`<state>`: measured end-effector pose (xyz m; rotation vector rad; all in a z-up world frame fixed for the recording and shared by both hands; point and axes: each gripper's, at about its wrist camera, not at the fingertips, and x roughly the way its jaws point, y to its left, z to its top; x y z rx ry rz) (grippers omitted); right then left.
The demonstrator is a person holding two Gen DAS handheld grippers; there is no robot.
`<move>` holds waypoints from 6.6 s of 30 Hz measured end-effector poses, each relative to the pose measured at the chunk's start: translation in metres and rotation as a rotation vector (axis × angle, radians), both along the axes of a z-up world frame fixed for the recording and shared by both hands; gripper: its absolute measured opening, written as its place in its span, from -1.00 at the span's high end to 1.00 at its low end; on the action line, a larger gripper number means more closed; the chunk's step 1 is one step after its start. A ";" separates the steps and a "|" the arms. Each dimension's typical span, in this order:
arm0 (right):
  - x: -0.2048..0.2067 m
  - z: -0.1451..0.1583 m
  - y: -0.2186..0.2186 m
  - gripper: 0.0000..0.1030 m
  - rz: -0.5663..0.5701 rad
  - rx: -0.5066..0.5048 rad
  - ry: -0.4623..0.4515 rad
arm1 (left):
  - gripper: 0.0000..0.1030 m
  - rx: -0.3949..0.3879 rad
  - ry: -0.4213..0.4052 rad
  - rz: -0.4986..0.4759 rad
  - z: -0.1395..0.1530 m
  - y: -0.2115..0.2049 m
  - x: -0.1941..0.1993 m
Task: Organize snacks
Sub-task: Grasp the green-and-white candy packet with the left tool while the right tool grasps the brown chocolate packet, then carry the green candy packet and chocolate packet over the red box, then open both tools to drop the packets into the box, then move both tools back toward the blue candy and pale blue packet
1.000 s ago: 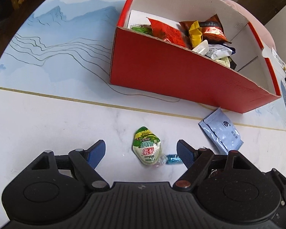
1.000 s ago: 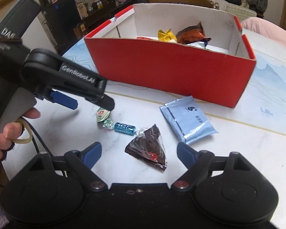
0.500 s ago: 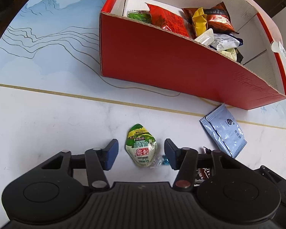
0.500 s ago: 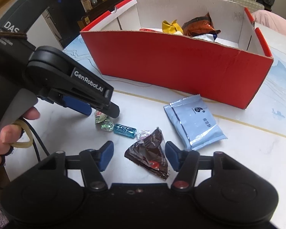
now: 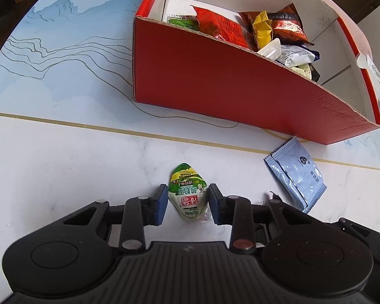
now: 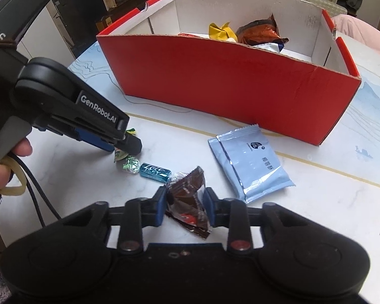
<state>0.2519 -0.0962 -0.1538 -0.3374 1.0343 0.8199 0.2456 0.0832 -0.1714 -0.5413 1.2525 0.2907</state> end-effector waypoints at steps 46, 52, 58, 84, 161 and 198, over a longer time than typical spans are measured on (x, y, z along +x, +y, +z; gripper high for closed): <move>-0.004 0.140 -0.017 0.51 -0.195 0.255 -0.242 | 0.35 0.121 -0.352 -0.090 0.155 0.009 -0.039; 0.016 0.144 -0.010 0.51 -0.209 0.253 -0.259 | 0.35 0.164 -0.365 -0.099 0.165 0.006 -0.016; 0.041 0.140 -0.004 0.51 -0.216 0.235 -0.258 | 0.35 0.180 -0.342 -0.100 0.163 0.007 0.011; 0.151 0.076 0.020 0.50 -0.224 0.111 -0.061 | 0.34 0.131 -0.114 -0.071 0.098 0.025 0.117; 0.015 0.165 -0.019 -1.00 -0.181 0.303 -0.218 | -0.44 0.260 -0.453 -0.194 0.172 -0.021 -0.027; 0.019 0.075 -0.069 -1.00 -0.054 0.159 -0.132 | -0.79 0.161 -0.306 -0.280 0.071 -0.066 -0.059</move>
